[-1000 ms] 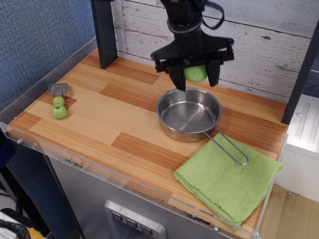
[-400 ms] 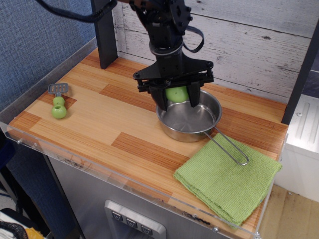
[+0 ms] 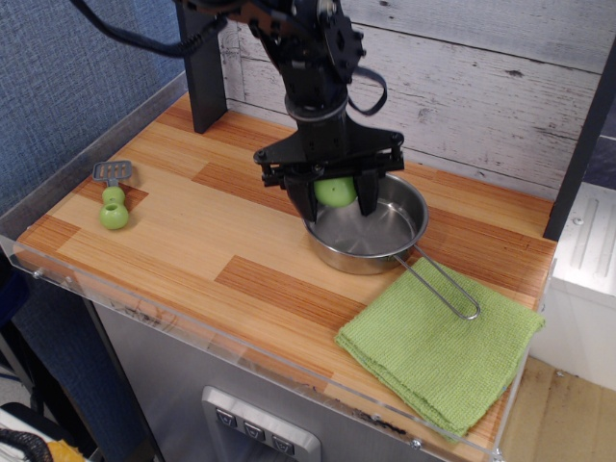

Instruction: Put the pear in the pot

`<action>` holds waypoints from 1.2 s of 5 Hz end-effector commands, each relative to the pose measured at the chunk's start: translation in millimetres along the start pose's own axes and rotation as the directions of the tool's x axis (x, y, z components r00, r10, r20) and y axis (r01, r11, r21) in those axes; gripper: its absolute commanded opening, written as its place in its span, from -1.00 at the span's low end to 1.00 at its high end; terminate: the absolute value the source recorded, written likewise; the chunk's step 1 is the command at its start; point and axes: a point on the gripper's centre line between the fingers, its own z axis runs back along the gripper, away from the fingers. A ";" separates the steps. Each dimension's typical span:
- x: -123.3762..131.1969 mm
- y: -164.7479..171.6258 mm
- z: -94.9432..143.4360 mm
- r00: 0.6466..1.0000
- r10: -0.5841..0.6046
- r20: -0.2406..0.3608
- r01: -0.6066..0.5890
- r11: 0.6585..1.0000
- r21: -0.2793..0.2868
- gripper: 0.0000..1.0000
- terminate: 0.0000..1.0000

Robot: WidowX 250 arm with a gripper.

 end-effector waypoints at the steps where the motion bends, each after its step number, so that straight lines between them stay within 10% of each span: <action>1: 2.5 1.4 -5.4 1.000 -0.008 0.004 0.008 1.000 0.006 -1.00 -1.00; 3: -0.1 -0.8 -7.8 1.000 -0.011 -0.003 0.011 1.000 0.018 -1.00 -1.00; 4: 0.2 -0.3 -4.5 1.000 -0.015 -0.012 0.015 1.000 0.017 1.00 -1.00; 6: 1.4 -5.0 3.5 0.999 -0.032 -0.019 0.033 0.999 0.023 1.00 -1.00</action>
